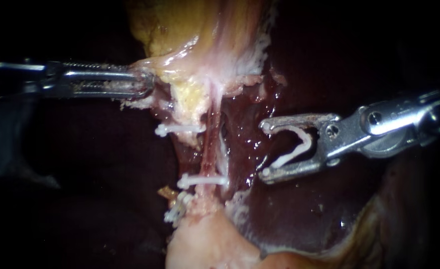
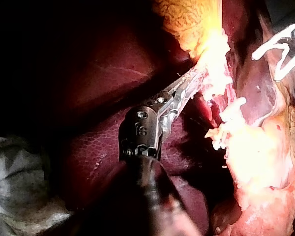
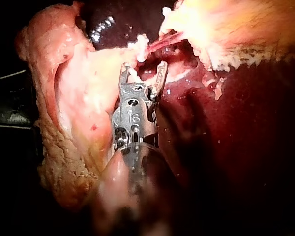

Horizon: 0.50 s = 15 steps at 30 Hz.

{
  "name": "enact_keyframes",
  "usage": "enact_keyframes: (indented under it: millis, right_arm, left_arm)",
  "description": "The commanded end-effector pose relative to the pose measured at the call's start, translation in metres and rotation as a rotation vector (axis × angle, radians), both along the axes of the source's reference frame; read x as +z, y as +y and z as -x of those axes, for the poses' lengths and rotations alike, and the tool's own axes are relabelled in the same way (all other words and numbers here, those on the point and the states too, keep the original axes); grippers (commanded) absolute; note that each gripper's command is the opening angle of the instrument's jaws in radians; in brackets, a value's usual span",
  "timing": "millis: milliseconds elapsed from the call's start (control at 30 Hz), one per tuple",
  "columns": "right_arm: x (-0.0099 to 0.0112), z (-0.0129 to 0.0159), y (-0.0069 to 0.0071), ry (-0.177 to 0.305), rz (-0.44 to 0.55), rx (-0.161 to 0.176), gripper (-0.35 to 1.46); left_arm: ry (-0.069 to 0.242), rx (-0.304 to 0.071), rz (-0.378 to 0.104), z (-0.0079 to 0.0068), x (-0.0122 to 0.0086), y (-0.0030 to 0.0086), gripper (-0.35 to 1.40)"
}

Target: Clipping second clip right tube

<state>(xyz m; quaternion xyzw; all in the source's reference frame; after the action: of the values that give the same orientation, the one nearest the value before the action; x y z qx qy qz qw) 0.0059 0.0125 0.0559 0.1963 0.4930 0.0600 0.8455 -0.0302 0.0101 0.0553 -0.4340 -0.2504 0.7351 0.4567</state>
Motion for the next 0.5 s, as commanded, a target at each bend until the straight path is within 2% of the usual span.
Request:
enact_keyframes:
  millis: [33,133,200,400,500]
  right_arm:
    - [0.0,0.0,0.0,0.0,0.0,0.0,0.5]
    - [0.0,0.0,0.0,0.0,0.0,0.0,0.5]
    - [0.0,0.0,0.0,0.0,0.0,0.0,0.5]
    - [0.0,0.0,0.0,0.0,0.0,0.0,0.5]
    - [0.0,0.0,0.0,0.0,0.0,0.0,0.5]
  left_arm:
    - [0.0,0.0,-0.002,-0.0001,-0.0001,0.0,-0.35]
    - [-0.001,0.004,-0.009,-0.0006,-0.0012,0.0004,-0.35]
    - [-0.025,0.0,-0.012,-0.0013,-0.0025,0.001,-0.35]
    - [-0.046,-0.048,0.018,-0.0045,-0.0066,0.0035,-0.35]
    - [-0.046,-0.057,0.029,-0.0055,-0.0077,0.0039,-0.35]
